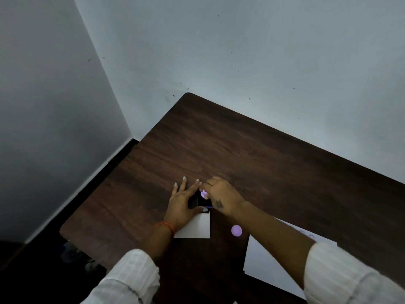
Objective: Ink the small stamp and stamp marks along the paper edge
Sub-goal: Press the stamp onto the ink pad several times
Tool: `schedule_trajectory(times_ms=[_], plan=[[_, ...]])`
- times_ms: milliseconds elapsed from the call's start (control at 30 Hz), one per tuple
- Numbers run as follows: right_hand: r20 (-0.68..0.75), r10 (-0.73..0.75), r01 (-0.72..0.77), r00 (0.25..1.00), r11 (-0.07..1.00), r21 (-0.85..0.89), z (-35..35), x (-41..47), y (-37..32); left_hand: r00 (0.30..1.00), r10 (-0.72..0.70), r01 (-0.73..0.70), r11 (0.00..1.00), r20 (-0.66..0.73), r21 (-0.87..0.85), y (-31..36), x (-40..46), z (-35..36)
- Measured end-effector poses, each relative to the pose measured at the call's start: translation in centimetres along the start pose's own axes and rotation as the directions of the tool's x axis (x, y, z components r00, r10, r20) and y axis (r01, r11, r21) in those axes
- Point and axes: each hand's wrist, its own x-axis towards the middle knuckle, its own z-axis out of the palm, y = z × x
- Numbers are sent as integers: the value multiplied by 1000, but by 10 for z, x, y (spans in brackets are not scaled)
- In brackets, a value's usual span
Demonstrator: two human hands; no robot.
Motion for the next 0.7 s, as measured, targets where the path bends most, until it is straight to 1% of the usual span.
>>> schedule_trajectory(times_ms=[67,100,200,233,300,333,367,400,467,533,600,700], plan=[[12,-65,66,998,998,-22,-3,1,4,1000,3,-3,1000,7,8,0,0,0],[12,-58,58,998,998,-33,-2,-1,2,1000,2,-2,1000,8,8,0,0,0],[9,82,-82,997,995,-50,10,-6,-11,1000,-4,5,1000,4,-15,0,0,0],[-26,120,-120,992,993,-8,10,-6,-13,1000,-7,7,1000,5,-15,0,0,0],[-62,217,-204,974,965,163,-2,-3,-14,1000,-13,13,1000,9,-13,1,-1,-1],[-41,257,-240,966,942,235,-9,-1,-11,1000,-15,15,1000,8,-16,2,-1,-2],[-23,262,-245,965,929,276,-14,-3,-6,1000,-15,15,1000,9,-18,3,-1,-3],[6,239,-232,971,935,268,-16,-7,-4,1000,-14,15,1000,10,-19,3,-1,-3],[61,164,-172,985,971,164,-11,-18,-6,1000,-15,15,1000,6,-22,3,-1,-3],[61,127,-132,990,986,98,-2,-25,-8,1000,-18,18,1000,1,-22,2,-1,-2],[38,138,-140,990,988,60,3,-23,-10,1000,-18,18,1000,0,-13,1,-1,-1],[-13,185,-184,983,982,52,7,-20,-15,1000,-17,17,1000,-1,-11,0,-1,-1]])
